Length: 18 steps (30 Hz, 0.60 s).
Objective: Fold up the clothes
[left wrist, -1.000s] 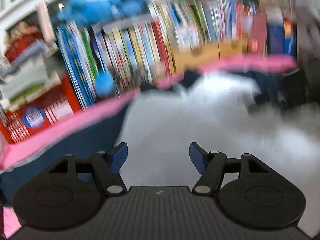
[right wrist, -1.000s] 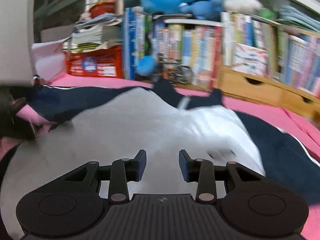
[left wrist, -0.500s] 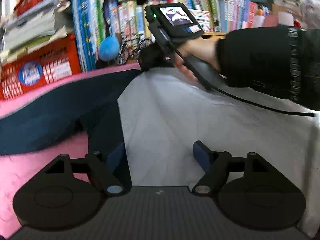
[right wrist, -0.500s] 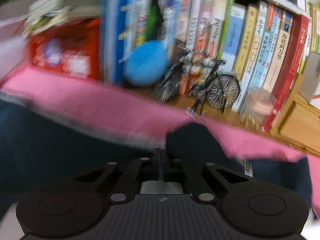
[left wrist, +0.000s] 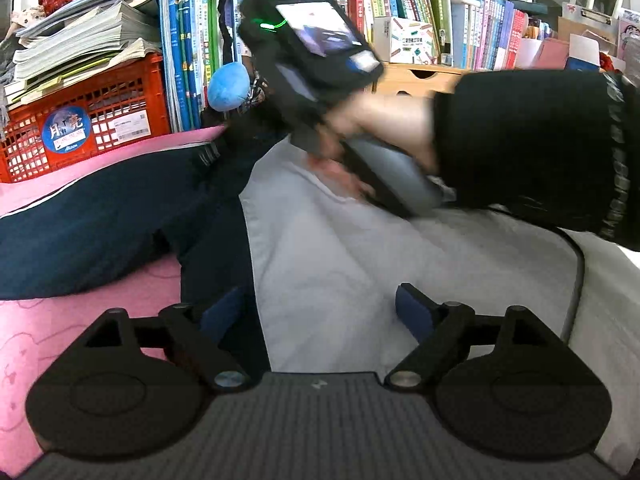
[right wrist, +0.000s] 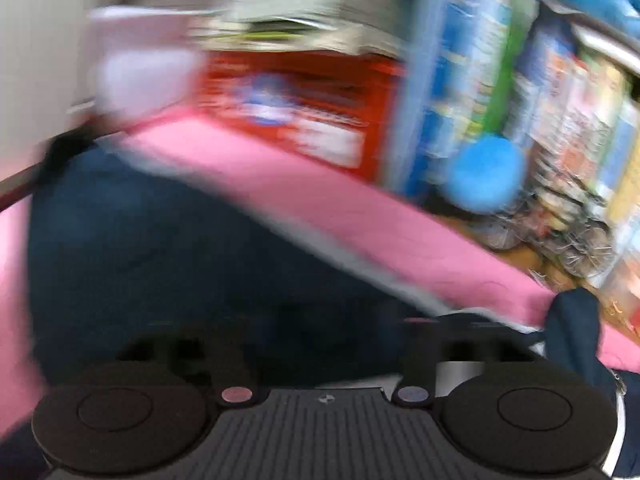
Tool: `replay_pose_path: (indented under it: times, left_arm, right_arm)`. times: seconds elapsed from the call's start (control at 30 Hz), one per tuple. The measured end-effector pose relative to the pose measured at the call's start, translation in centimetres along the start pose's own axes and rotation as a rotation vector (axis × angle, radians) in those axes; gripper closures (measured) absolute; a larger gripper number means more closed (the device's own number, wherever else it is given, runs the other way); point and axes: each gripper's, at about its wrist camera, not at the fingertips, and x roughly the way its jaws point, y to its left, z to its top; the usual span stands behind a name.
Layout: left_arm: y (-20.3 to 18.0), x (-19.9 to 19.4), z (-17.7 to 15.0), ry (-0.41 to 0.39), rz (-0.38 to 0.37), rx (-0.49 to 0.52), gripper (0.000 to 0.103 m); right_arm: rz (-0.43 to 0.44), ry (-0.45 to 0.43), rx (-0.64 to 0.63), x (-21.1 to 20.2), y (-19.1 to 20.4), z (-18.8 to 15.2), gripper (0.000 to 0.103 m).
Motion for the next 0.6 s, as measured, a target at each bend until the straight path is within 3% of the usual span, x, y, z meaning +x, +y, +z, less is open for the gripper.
replay_pose_path:
  times: [0.03, 0.1, 0.17, 0.27, 0.37, 0.47, 0.53, 0.6]
  left_arm:
    - [0.0, 0.0, 0.0, 0.001, 0.005, -0.002, 0.013]
    - [0.1, -0.1, 0.0, 0.003, 0.014, -0.004, 0.010]
    - [0.2, -0.1, 0.1, 0.005, 0.018, -0.005, 0.010]
    - [0.3, -0.2, 0.1, 0.005, 0.020, -0.005, 0.009]
    - [0.3, -0.2, 0.1, 0.004, 0.027, -0.003, 0.008]
    - [0.2, -0.2, 0.1, 0.004, 0.038, 0.001, 0.007]
    - [0.1, -0.1, 0.1, 0.005, 0.048, 0.004, 0.005]
    - [-0.1, -0.2, 0.0, 0.004, 0.057, 0.007, 0.005]
  right_arm:
    - [-0.032, 0.026, 0.093, 0.6, -1.0, 0.7, 0.012]
    - [-0.021, 0.023, 0.212, -0.4, -2.8, 0.9, 0.029]
    - [0.003, -0.021, 0.204, -3.4, -3.8, -0.1, 0.029]
    - [-0.035, -0.052, 0.203, -8.6, -6.6, -3.0, 0.029]
    - [-0.161, -0.007, 0.279, -11.8, -11.3, -6.5, 0.039]
    - [-0.325, 0.025, 0.348, -11.8, -16.3, -9.5, 0.047]
    - [-0.418, 0.012, 0.362, -10.8, -19.2, -10.7, 0.042]
    - [-0.443, 0.001, 0.383, -9.1, -21.4, -10.2, 0.022]
